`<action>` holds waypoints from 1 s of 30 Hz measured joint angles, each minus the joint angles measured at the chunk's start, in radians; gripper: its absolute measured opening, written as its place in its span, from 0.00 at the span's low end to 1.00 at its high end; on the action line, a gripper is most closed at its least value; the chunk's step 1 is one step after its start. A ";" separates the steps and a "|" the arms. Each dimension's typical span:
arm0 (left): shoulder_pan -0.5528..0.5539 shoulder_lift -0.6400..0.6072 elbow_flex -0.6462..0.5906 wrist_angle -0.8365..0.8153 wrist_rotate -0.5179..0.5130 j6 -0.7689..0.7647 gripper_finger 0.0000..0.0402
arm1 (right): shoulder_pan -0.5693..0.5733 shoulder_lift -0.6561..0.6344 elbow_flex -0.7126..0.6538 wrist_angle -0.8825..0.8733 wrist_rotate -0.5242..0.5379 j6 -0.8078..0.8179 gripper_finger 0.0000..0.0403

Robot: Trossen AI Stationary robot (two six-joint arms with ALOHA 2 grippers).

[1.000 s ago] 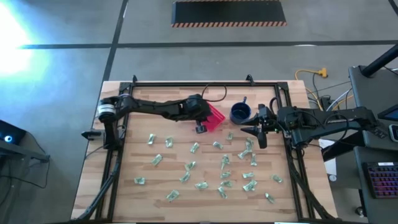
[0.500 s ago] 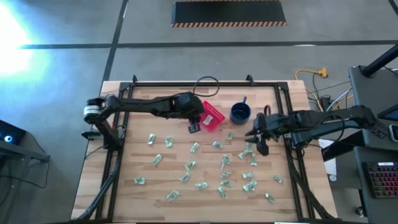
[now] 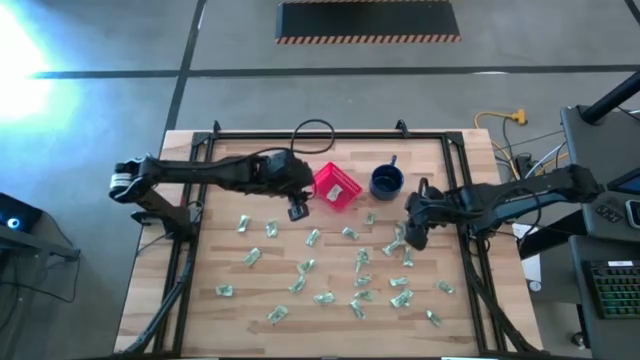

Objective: Pick and place Stevia / Truvia into bins
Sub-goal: Put the stevia packet into the red basket

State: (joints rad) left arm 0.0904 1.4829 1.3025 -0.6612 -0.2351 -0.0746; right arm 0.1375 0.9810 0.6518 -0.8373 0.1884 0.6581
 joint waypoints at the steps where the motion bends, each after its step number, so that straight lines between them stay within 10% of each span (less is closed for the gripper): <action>1: -0.005 -0.001 0.000 0.000 0.000 -0.001 0.35 | 0.000 0.008 -0.010 -0.001 -0.017 0.020 0.30; 30: -0.030 0.003 -0.002 0.000 0.000 0.001 0.35 | 0.000 0.161 -0.162 0.200 -0.028 0.245 0.34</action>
State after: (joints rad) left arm 0.0601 1.4860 1.3010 -0.6607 -0.2356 -0.0738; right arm 0.1371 1.1419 0.4902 -0.6370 0.1600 0.9027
